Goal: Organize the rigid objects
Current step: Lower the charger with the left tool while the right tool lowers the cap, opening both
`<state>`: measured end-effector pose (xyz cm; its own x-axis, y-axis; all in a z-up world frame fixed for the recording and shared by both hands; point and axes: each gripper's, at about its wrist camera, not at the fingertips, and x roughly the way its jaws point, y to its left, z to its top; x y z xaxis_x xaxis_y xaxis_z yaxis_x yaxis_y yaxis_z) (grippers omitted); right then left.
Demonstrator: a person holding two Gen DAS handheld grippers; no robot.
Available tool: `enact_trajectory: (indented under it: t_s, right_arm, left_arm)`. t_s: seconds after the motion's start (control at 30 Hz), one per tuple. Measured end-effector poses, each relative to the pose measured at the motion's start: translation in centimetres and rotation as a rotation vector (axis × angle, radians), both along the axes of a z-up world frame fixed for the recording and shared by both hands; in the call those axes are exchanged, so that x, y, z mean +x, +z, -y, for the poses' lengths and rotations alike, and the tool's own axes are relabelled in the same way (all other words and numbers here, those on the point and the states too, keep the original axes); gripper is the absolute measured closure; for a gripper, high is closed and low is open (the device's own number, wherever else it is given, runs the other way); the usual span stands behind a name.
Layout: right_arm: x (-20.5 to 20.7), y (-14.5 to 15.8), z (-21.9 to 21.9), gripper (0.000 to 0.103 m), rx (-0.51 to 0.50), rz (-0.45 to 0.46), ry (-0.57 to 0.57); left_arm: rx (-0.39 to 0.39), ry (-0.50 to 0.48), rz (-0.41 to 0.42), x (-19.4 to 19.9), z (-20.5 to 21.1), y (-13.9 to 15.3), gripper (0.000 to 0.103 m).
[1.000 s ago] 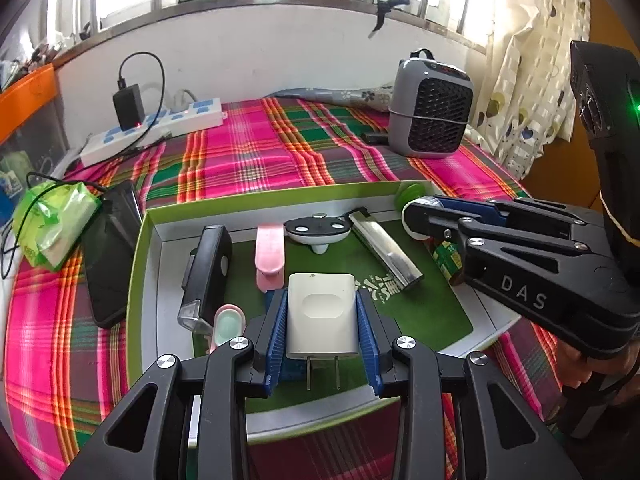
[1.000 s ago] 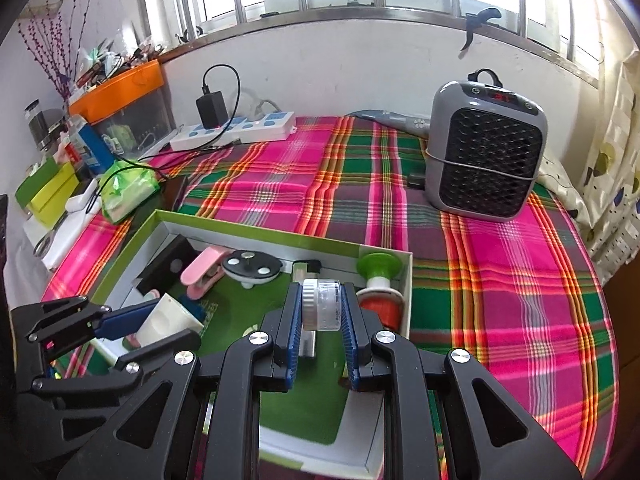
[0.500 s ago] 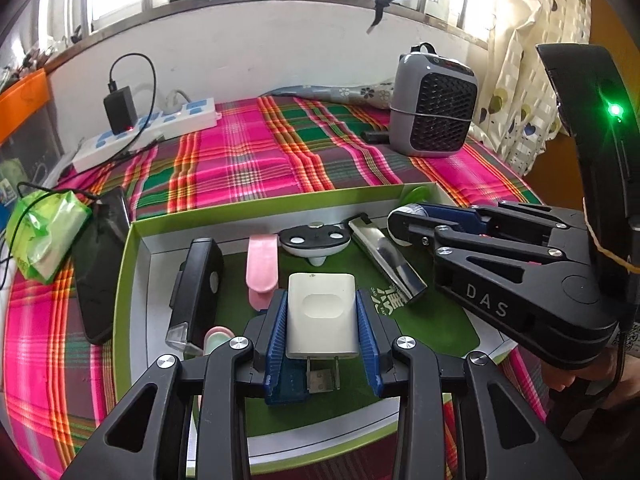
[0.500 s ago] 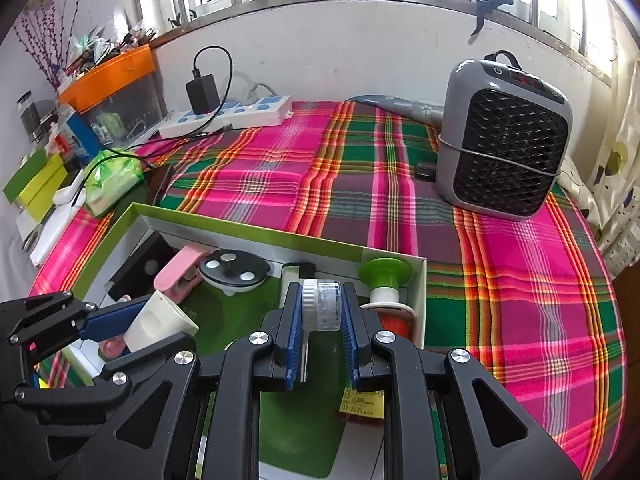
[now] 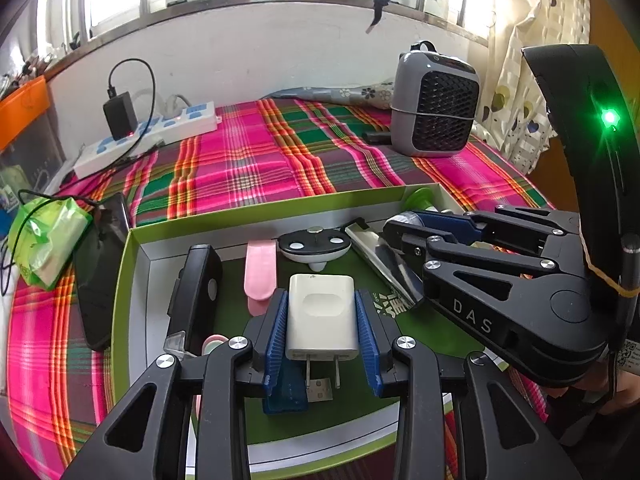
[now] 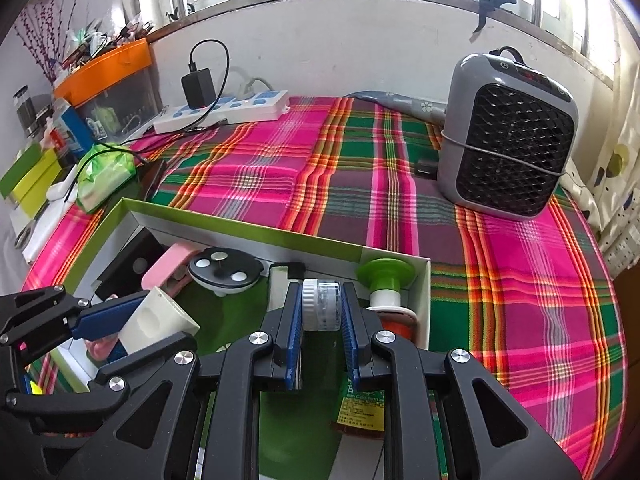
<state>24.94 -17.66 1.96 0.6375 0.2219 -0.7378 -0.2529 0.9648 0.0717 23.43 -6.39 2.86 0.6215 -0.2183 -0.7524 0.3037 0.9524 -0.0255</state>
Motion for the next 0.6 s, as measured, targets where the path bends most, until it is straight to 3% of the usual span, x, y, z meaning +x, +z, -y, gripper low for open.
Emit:
enact_trajectory:
  t_s: [0.6]
  right_arm:
    - [0.06, -0.37, -0.09, 0.083, -0.002, -0.006, 0.007]
  left_arm:
    - [0.004, -0.001, 0.002, -0.01, 0.04, -0.01, 0.071]
